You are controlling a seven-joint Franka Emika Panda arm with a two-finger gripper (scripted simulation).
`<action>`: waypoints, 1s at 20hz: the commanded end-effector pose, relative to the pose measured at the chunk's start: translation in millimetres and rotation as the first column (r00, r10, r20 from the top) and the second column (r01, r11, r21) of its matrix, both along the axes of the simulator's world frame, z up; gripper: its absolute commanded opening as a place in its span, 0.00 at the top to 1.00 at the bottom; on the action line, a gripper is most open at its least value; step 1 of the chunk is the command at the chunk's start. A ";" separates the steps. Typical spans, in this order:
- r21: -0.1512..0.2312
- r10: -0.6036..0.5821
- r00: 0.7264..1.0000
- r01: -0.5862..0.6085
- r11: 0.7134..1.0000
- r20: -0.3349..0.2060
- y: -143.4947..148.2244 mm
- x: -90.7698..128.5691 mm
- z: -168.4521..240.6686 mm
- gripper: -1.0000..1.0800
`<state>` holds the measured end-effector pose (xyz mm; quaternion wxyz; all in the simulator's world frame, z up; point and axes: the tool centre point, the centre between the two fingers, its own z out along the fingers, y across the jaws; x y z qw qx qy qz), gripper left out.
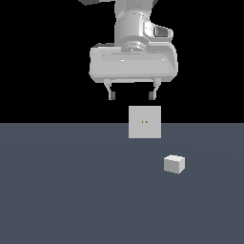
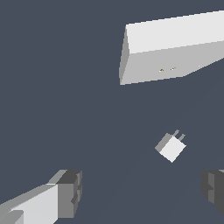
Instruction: Plug the charger into the wall socket.
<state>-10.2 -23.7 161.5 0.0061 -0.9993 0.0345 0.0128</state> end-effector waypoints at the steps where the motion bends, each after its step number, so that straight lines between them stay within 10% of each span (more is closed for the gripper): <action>1: 0.000 0.000 1.000 0.000 1.000 0.000 0.0 0.0 0.0 0.04; 20: -0.039 -0.145 0.982 0.150 0.988 0.122 -19.4 -7.6 -22.6 0.04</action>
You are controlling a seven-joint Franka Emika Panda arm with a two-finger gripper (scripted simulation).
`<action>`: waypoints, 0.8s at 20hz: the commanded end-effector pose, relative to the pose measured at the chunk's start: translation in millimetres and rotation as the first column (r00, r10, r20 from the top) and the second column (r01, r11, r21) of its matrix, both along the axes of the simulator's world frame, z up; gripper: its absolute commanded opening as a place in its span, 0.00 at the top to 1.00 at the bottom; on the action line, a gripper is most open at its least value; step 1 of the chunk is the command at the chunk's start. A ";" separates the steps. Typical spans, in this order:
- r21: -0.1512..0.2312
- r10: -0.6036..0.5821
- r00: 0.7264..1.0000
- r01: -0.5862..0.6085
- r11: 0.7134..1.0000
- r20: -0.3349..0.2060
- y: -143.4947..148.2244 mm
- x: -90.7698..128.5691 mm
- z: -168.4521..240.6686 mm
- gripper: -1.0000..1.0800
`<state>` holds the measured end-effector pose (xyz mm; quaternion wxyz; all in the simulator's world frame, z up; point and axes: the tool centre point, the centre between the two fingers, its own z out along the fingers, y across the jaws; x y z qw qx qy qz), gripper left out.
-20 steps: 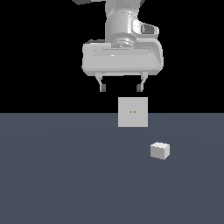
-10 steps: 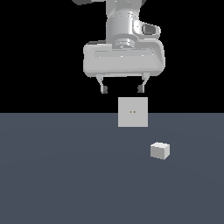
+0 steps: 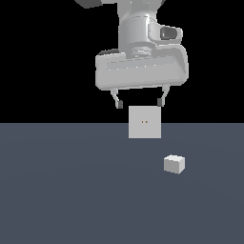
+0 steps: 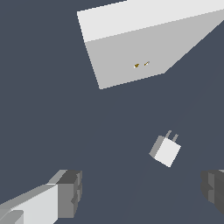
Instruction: Plug the charger into the wall socket.
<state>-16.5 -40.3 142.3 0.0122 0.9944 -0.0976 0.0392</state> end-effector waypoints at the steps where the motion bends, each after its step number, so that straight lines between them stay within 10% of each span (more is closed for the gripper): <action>1: -0.011 -0.037 0.999 0.038 0.999 0.030 -4.8 -2.1 -5.8 0.04; 16: -0.060 -0.261 0.937 0.282 0.958 0.231 -36.8 -13.7 -42.5 0.04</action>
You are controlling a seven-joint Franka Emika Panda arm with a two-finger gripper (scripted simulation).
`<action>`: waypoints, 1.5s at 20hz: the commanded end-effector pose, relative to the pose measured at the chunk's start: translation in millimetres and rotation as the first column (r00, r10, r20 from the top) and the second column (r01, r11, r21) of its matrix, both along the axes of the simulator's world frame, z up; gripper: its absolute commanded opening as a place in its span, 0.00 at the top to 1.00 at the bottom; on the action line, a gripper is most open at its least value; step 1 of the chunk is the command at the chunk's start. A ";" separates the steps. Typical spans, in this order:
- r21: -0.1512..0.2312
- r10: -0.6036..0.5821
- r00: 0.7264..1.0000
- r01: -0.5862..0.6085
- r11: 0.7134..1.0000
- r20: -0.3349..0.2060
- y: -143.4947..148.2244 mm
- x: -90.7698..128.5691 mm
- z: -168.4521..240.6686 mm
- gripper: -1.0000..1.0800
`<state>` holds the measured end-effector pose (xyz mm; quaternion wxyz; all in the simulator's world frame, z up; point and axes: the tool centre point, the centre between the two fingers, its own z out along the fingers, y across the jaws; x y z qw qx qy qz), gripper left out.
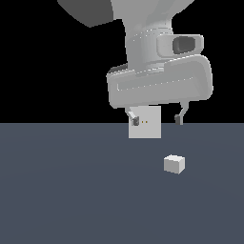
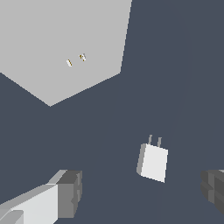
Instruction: Plug the charger into the wall socket.
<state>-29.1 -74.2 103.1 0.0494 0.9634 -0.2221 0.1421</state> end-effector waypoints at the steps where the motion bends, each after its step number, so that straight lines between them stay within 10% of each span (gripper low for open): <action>1: -0.013 -0.038 0.999 0.038 0.999 0.032 -5.0 -1.8 -5.5 0.04; 17: -0.064 -0.217 0.958 0.232 0.971 0.186 -32.2 -10.2 -33.6 0.04; 30: -0.069 -0.246 0.947 0.265 0.962 0.208 -36.3 -12.4 -44.3 0.04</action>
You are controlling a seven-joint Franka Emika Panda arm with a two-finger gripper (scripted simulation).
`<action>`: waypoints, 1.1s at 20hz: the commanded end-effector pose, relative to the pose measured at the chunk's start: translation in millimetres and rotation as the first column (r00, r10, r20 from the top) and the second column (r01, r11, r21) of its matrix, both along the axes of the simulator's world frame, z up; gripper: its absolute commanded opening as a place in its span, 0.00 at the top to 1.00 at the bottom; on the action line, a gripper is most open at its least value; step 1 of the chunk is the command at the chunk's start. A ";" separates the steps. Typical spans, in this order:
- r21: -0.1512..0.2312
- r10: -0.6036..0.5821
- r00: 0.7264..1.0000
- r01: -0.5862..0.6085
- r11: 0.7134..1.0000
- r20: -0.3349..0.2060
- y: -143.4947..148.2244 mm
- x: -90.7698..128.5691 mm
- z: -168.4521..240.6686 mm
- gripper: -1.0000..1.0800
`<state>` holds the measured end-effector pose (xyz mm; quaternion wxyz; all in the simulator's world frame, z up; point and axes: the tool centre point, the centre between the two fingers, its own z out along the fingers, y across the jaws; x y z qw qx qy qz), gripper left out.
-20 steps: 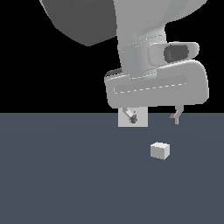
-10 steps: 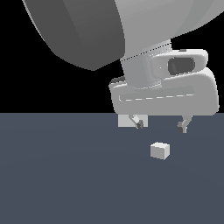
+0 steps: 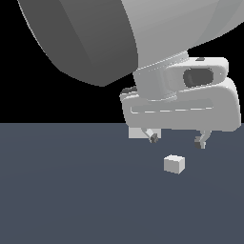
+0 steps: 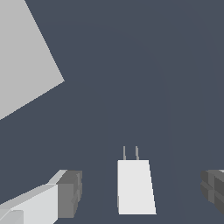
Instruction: Plug the charger into the wall socket.
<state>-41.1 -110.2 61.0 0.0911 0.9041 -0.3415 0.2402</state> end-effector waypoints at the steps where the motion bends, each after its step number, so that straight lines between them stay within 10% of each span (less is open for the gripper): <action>1: 0.000 -0.001 1.000 0.001 1.000 -0.001 -0.1 -0.5 -4.7 0.04; 16: 0.002 -0.005 1.000 0.005 1.000 0.000 -0.3 -1.3 -50.0 0.04; 17: 0.002 -0.005 1.000 0.005 1.000 0.000 -0.3 -1.3 -50.0 1.00; 22: 0.002 -0.005 1.000 0.005 1.000 0.000 -0.3 -1.3 -50.0 1.00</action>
